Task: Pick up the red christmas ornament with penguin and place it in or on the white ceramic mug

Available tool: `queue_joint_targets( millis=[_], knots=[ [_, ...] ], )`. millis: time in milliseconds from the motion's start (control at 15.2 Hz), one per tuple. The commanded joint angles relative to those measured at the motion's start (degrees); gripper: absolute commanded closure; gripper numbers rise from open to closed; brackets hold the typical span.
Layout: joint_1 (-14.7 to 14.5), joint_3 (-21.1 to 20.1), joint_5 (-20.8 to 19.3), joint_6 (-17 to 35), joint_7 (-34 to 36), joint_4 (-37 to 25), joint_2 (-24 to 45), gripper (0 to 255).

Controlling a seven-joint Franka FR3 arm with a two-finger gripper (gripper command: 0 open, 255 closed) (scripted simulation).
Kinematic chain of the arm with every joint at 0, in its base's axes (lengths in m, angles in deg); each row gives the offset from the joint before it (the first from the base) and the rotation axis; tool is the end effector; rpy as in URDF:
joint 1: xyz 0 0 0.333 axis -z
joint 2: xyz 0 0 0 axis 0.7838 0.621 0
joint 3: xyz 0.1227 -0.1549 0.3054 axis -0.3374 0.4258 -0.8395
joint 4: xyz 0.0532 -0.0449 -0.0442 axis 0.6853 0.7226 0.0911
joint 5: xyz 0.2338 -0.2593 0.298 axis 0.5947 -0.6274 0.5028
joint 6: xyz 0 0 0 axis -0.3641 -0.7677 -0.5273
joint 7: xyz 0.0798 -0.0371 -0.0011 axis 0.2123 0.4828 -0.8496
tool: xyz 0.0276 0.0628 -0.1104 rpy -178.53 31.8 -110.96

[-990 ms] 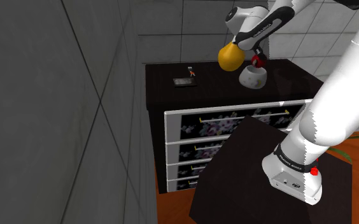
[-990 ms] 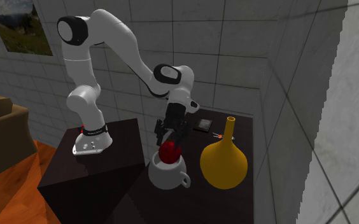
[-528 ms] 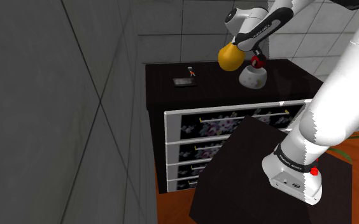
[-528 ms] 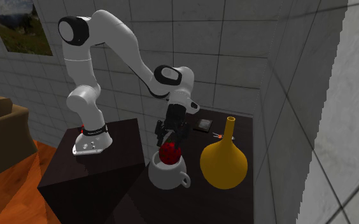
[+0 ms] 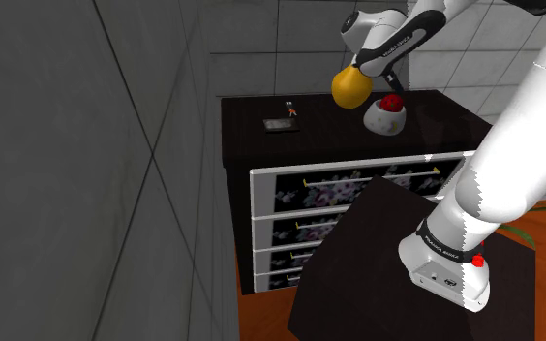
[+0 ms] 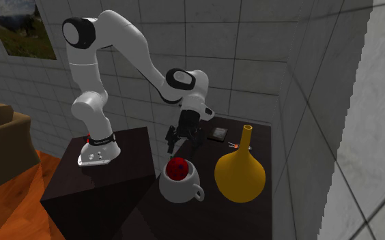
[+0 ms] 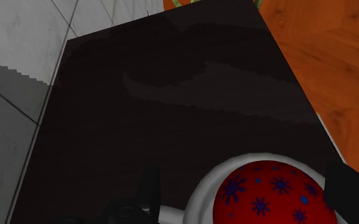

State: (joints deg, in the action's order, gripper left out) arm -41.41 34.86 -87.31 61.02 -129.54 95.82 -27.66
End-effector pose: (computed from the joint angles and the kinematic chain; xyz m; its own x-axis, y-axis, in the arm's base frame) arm 0.4477 -0.4002 0.3621 0.5766 0.3275 -0.7485 0.6839 -0.6947 0.2229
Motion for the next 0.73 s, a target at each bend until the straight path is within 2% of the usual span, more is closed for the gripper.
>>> queue_joint_targets(
  millis=[0,132,660],
  knots=[
    [-1.1,-0.9,1.0,-2.6,-0.4,-0.8,-1.0,0],
    [-2.4,-2.1,2.1,-5.6,-0.8,-1.9,-2.0,0],
    [-2.4,-2.1,2.1,-5.6,-0.8,-1.9,-2.0,0]
  ],
)
